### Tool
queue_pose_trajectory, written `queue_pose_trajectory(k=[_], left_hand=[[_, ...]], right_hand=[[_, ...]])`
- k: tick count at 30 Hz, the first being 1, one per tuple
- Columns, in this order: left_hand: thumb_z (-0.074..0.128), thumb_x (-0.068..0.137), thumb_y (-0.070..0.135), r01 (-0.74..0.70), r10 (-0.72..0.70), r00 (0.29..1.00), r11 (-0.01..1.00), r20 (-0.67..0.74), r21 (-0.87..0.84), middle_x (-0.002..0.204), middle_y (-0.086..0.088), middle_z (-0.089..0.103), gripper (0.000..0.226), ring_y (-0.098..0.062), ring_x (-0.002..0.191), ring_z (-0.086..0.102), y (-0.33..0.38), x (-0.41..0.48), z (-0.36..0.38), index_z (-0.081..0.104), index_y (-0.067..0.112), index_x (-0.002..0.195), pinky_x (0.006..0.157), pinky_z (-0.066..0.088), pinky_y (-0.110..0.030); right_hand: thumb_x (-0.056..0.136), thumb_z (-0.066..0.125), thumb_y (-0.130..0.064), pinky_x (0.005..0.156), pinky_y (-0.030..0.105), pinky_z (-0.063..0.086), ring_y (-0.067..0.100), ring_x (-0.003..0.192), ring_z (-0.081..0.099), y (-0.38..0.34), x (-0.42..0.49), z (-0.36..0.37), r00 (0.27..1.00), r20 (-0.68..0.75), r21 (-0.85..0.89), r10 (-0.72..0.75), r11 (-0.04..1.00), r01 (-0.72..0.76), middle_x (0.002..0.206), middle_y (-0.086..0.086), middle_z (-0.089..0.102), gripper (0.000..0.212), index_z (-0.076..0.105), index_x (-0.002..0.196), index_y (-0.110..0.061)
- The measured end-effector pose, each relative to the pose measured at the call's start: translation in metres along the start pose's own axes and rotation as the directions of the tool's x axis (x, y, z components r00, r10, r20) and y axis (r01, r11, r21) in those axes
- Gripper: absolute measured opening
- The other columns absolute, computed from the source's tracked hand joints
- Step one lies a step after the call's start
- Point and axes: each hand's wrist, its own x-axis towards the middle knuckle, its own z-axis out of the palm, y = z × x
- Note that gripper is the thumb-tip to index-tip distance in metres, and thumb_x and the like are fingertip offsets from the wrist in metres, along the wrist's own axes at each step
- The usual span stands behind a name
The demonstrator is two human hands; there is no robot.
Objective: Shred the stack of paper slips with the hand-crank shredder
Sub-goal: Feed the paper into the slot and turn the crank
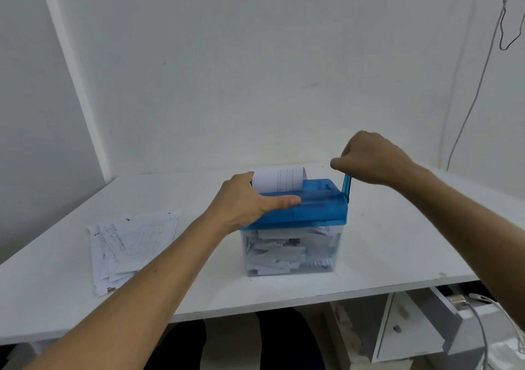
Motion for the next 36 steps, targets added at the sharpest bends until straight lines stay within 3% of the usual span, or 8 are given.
queue_pose_trajectory(k=[4, 9, 14, 18, 21, 24, 30, 36], left_hand=[[0.076, 0.043, 0.077, -0.004, 0.004, 1.000, 1.000, 0.000, -0.024, 0.103, 0.020, 0.070, 0.081, -0.003, 0.095, 0.065, -0.001, -0.001, -0.001, 0.069, 0.034, 0.112, 0.076, 0.052, -0.020], [0.073, 0.042, 0.079, -0.011, 0.011, 1.000, 1.000, -0.004, -0.011, 0.109, 0.019, 0.069, 0.089, -0.004, 0.097, 0.064, 0.001, -0.002, 0.001, 0.067, 0.033, 0.118, 0.076, 0.051, -0.019], [0.075, 0.045, 0.077, -0.012, 0.012, 1.000, 1.000, 0.001, -0.019, 0.105, 0.020, 0.071, 0.082, -0.001, 0.095, 0.065, 0.001, -0.005, 0.000, 0.068, 0.033, 0.114, 0.074, 0.051, -0.019], [0.075, 0.048, 0.073, -0.027, 0.027, 1.000, 0.999, -0.009, -0.032, 0.106, 0.023, 0.065, 0.077, 0.002, 0.094, 0.061, 0.004, -0.011, 0.004, 0.060, 0.036, 0.114, 0.068, 0.046, -0.013], [0.079, 0.056, 0.069, -0.045, 0.045, 0.999, 0.999, 0.006, 0.003, 0.102, 0.028, 0.062, 0.057, 0.006, 0.092, 0.058, 0.005, -0.014, 0.004, 0.055, 0.044, 0.101, 0.066, 0.043, -0.010], [0.080, 0.058, 0.071, -0.046, 0.045, 0.999, 0.998, 0.016, 0.030, 0.103, 0.028, 0.062, 0.056, 0.006, 0.093, 0.058, 0.003, -0.013, 0.001, 0.055, 0.045, 0.101, 0.068, 0.044, -0.013], [0.072, 0.047, 0.085, -0.037, 0.031, 0.997, 0.994, 0.065, 0.101, 0.109, 0.022, 0.066, 0.083, -0.002, 0.098, 0.061, 0.006, -0.009, -0.002, 0.062, 0.040, 0.115, 0.077, 0.052, -0.022], [0.044, 0.027, 0.109, 0.054, -0.046, 0.998, 0.939, -0.031, 0.338, 0.112, 0.015, 0.064, 0.113, -0.018, 0.104, 0.058, 0.006, -0.005, 0.003, 0.058, 0.039, 0.114, 0.100, 0.045, -0.053]], right_hand=[[0.089, 0.061, -0.033, 0.052, 0.026, 0.035, 0.019, 0.054, 0.046, 0.002, 0.017, 0.023, 0.973, -0.227, 0.125, -0.053, 0.989, 0.083, 0.057, 0.001, 0.053, 0.034, 0.054, 0.064, -0.011], [0.093, 0.065, -0.038, 0.053, 0.029, 0.034, 0.016, 0.049, 0.032, 0.007, 0.037, 0.046, 0.981, -0.192, 0.420, 0.022, 0.905, 0.062, 0.050, -0.001, 0.036, 0.054, 0.036, 0.054, -0.015], [0.091, 0.069, -0.036, 0.053, 0.028, 0.039, 0.018, 0.054, 0.043, 0.015, 0.050, 0.073, 0.973, 0.166, 0.424, 0.159, 0.880, -0.216, 0.058, 0.005, 0.048, 0.046, 0.044, 0.060, -0.014], [0.095, 0.062, -0.024, 0.066, 0.031, 0.044, 0.018, 0.063, 0.050, 0.037, 0.032, 0.104, 0.857, 0.468, 0.538, 0.216, 0.699, -0.471, 0.071, 0.008, 0.059, 0.023, 0.057, 0.079, -0.009], [0.101, 0.048, -0.017, 0.057, 0.025, 0.037, 0.012, 0.054, 0.041, 0.042, 0.008, 0.112, 0.808, 0.562, 0.612, 0.178, 0.568, -0.550, 0.061, 0.001, 0.052, 0.024, 0.053, 0.078, -0.013], [0.104, 0.039, -0.017, 0.047, 0.021, 0.029, 0.008, 0.043, 0.035, 0.045, -0.015, 0.114, 0.814, 0.541, 0.614, 0.210, 0.564, -0.553, 0.052, -0.002, 0.046, 0.032, 0.049, 0.075, -0.013], [0.102, 0.046, -0.015, 0.046, 0.020, 0.044, 0.010, 0.041, 0.054, 0.045, -0.060, 0.100, 0.933, 0.299, 0.591, 0.200, 0.729, -0.346, 0.051, 0.003, 0.063, 0.035, 0.060, 0.072, -0.003], [0.107, 0.037, -0.029, 0.047, 0.021, 0.048, 0.016, 0.043, 0.060, 0.042, -0.096, 0.080, 0.970, 0.199, 0.567, 0.139, 0.791, -0.230, 0.056, 0.010, 0.068, 0.055, 0.063, 0.067, -0.001]])
